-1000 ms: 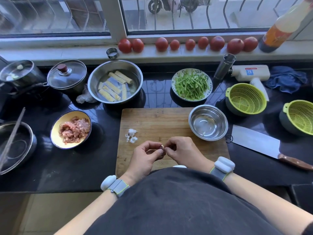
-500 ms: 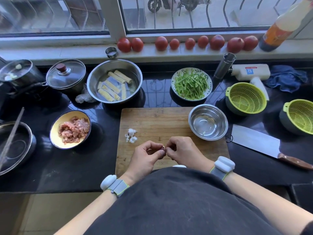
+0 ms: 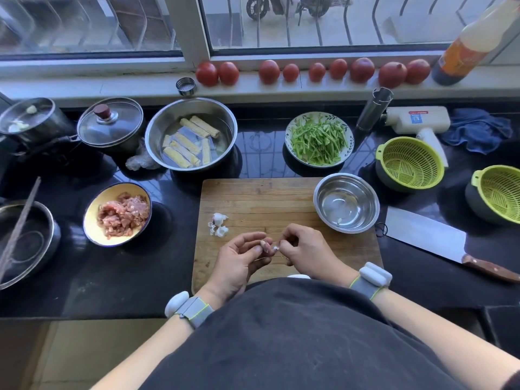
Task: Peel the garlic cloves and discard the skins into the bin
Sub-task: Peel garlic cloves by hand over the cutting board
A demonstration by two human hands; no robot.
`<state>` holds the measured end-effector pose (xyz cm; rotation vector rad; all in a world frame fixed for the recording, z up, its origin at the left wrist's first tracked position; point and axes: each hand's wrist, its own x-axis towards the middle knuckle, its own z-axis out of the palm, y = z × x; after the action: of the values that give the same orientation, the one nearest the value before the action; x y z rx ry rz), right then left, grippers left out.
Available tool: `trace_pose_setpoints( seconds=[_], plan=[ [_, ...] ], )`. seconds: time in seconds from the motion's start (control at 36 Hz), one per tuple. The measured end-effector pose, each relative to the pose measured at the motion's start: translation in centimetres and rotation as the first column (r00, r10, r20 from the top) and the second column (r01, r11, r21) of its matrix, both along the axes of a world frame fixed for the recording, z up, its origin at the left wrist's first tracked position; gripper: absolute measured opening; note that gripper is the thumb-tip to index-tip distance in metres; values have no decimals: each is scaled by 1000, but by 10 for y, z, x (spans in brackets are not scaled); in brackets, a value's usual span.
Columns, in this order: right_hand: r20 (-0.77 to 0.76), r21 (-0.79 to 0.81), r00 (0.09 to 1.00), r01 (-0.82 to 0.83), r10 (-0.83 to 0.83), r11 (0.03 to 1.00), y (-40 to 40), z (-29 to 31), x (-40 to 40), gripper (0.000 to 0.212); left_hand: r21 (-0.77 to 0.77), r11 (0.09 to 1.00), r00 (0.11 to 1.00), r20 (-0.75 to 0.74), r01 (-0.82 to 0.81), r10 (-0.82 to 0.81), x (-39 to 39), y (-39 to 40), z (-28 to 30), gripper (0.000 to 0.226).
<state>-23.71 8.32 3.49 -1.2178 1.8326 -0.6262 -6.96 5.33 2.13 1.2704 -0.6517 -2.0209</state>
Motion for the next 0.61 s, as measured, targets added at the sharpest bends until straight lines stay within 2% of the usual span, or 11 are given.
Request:
trace_pose_setpoints(
  seconds=[0.17,0.25,0.31,0.36,0.42,0.5,0.61],
  plan=[
    [-210,136,974,-51,79,989,2,-15,-8,15,52,998,999,-33,-19,20,1,0,0,19],
    [-246,169,966,-36,77,985,3,-15,-9,22,29,1000,1000,-19,-5,6,0,0,0,19],
    [-253,162,964,-48,88,986,3,-13,-8,16,1,1000,1000,5,8,-8,0,1,-1,19],
    [-184,129,980,-49,72,990,2,-8,-7,8,-34,999,999,39,33,-32,1,1,-2,20],
    [-15,100,1000,-6,7,995,0,-1,-4,14,-88,993,994,93,72,-64,2,1,-4,22],
    [196,108,980,1,-22,994,-1,8,1,14,-180,976,978,191,125,-90,4,0,-4,19],
    [288,136,956,26,-65,990,-1,7,1,11,-252,953,961,256,168,-102,3,1,-1,15]
  ],
)
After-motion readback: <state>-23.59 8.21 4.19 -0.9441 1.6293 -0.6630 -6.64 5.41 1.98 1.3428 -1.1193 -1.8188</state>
